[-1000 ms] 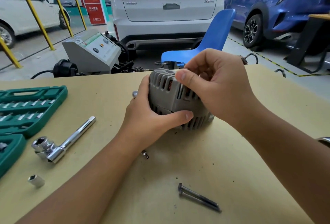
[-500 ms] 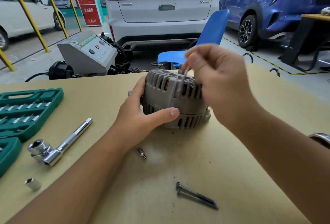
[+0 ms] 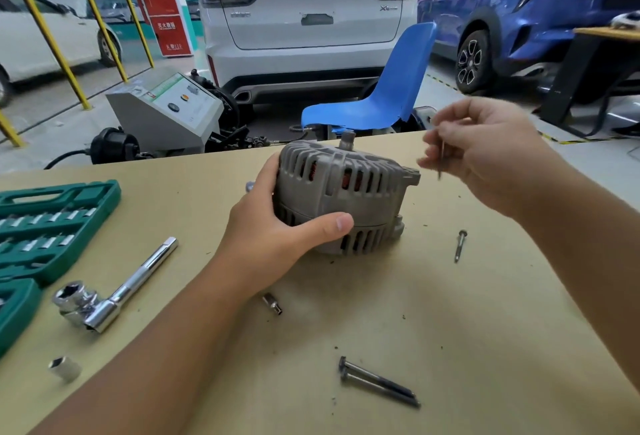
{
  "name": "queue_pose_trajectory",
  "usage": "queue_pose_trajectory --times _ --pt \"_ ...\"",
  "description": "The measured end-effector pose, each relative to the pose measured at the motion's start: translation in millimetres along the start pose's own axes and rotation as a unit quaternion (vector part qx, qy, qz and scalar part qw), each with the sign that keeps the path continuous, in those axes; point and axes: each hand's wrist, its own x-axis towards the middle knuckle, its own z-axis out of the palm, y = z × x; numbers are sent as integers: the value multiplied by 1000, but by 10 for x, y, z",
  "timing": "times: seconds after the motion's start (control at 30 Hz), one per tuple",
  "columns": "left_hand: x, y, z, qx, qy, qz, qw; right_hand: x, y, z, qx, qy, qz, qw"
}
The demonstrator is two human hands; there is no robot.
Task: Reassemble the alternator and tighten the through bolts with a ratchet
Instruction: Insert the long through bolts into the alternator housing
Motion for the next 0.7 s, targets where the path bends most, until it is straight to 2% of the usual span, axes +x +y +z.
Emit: queue_pose_trajectory --times 0.17,0.23,0.3,0.4,0.47,0.5,0.57,0.63,0.7 --pt "33 -51 -38 7 -3 -29 1000 -210 319 -152 -121 -49 12 991" --pt "27 -67 -44 7 -9 -42 999 -278 368 -70 -142 -76 0 987" --pt "23 -73 -75 0 -21 -51 998 -280 394 11 -161 -71 -19 984" --pt "60 -108 -169 -14 51 -93 994 -272 399 40 -168 -43 -28 984" --pt "77 -184 -275 61 135 -116 982 -286 410 36 -167 -41 -29 985" --pt "74 -225 -331 115 152 -116 975 -290 419 36 -169 -39 -28 984" --pt "61 -282 -422 227 127 -112 959 -292 437 56 -162 -25 6 986" --pt "54 -293 -482 341 87 -121 928 -290 436 89 -111 -28 99 988" --pt "52 -315 -489 415 58 -132 898 -284 438 82 -44 -64 190 979"
